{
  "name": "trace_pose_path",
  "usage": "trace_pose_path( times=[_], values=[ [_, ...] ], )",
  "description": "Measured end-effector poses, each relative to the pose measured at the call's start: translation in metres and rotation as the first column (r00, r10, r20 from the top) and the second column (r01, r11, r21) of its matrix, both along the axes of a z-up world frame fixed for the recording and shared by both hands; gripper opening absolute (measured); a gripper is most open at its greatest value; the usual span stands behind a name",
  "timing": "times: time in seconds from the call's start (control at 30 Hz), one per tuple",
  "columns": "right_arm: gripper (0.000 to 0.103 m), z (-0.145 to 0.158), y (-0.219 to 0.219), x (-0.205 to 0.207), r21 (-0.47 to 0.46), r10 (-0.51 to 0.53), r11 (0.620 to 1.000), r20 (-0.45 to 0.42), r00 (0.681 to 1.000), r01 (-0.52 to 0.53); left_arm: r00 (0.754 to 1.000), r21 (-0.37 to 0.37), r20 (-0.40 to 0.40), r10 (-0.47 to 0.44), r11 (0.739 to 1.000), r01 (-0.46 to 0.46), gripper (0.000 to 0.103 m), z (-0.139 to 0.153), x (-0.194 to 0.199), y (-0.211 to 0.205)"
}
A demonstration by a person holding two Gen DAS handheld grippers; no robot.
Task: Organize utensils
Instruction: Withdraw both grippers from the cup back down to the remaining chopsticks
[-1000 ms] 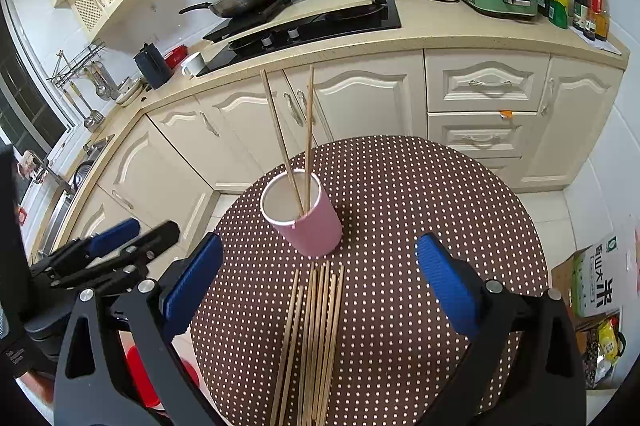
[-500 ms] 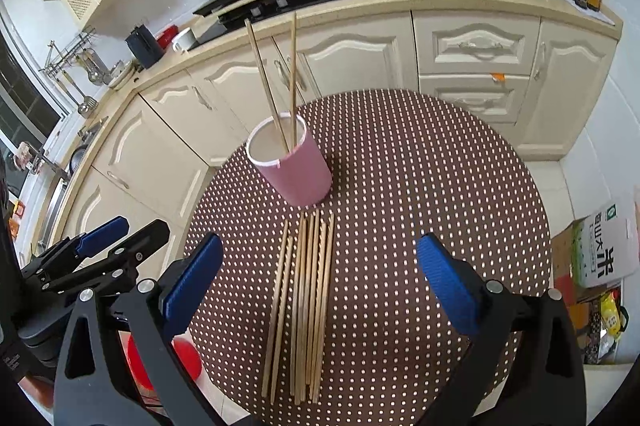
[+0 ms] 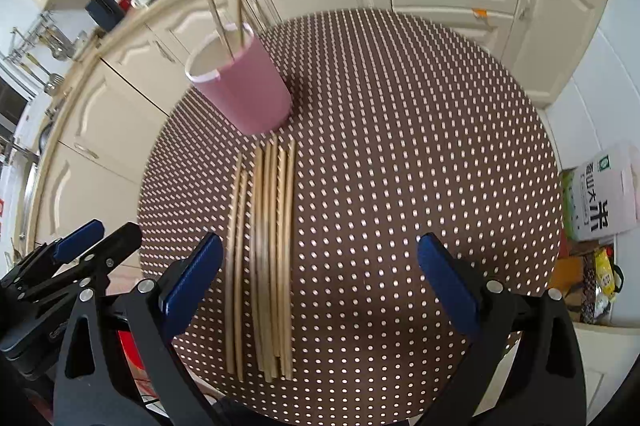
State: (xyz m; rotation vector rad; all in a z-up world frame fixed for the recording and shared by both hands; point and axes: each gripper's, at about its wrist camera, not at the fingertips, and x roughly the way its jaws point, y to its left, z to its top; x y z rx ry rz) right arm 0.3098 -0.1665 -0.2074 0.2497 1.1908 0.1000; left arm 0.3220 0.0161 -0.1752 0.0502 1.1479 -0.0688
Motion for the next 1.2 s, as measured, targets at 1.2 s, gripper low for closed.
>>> trace_pose_path(
  times=[1.2],
  values=[
    [0.070, -0.089, 0.056, 0.054, -0.242, 0.057, 0.966, -0.150, 0.987, -0.093, 0.970, -0.036, -0.240, -0.043, 0.999, 0.036, 0.065, -0.086, 0.050, 0.013]
  ],
)
